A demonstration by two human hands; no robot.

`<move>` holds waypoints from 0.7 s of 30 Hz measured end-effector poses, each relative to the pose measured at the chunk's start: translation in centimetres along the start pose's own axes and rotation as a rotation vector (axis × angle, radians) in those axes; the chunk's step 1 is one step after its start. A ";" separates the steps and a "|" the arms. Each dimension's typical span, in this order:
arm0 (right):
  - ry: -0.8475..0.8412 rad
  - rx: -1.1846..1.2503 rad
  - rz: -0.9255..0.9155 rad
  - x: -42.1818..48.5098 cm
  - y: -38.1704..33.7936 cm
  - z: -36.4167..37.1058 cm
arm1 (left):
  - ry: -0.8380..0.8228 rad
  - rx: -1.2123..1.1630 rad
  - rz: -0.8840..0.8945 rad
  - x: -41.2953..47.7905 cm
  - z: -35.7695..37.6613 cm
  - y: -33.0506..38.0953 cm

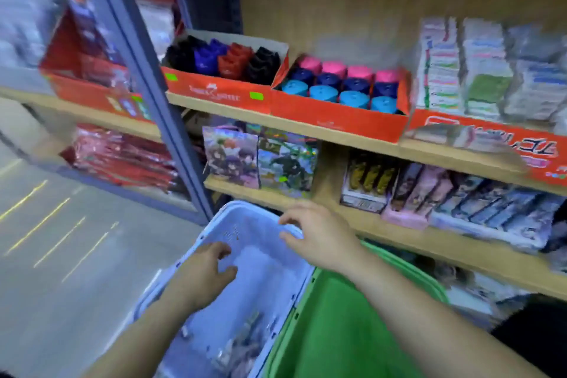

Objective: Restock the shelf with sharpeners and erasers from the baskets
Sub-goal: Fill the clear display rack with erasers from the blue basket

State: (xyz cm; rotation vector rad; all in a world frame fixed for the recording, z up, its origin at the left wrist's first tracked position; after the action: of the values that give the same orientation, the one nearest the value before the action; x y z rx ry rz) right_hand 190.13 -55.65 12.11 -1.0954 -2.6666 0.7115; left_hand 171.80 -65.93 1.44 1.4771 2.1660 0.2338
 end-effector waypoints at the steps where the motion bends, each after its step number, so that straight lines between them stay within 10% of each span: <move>1: -0.071 0.002 0.014 1.1 0.4 3.0 | -0.050 0.026 -0.065 0.1 1.7 -2.6; 12: -0.748 -0.073 0.049 8.1 6.1 32.2 | -0.335 0.127 -0.200 -0.9 12.3 -14.1; 21: -1.253 -0.236 -0.181 2.2 6.1 46.4 | -0.080 0.361 -0.029 -3.4 9.8 -15.7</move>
State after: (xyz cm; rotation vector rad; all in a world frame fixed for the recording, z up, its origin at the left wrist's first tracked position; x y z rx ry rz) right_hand 177.00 -67.28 -31.34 -0.4154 -3.8602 1.4076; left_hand 164.69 -76.54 -12.37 1.6101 2.2453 -0.2360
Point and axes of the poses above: each hand's wrist, its own x-axis towards the middle knuckle, its own z-axis out of the palm, y = z × x, the point moved 9 cm from there along x, towards the middle knuckle, and after that the axes turned 4 degrees about x, right-handed, at the moved point
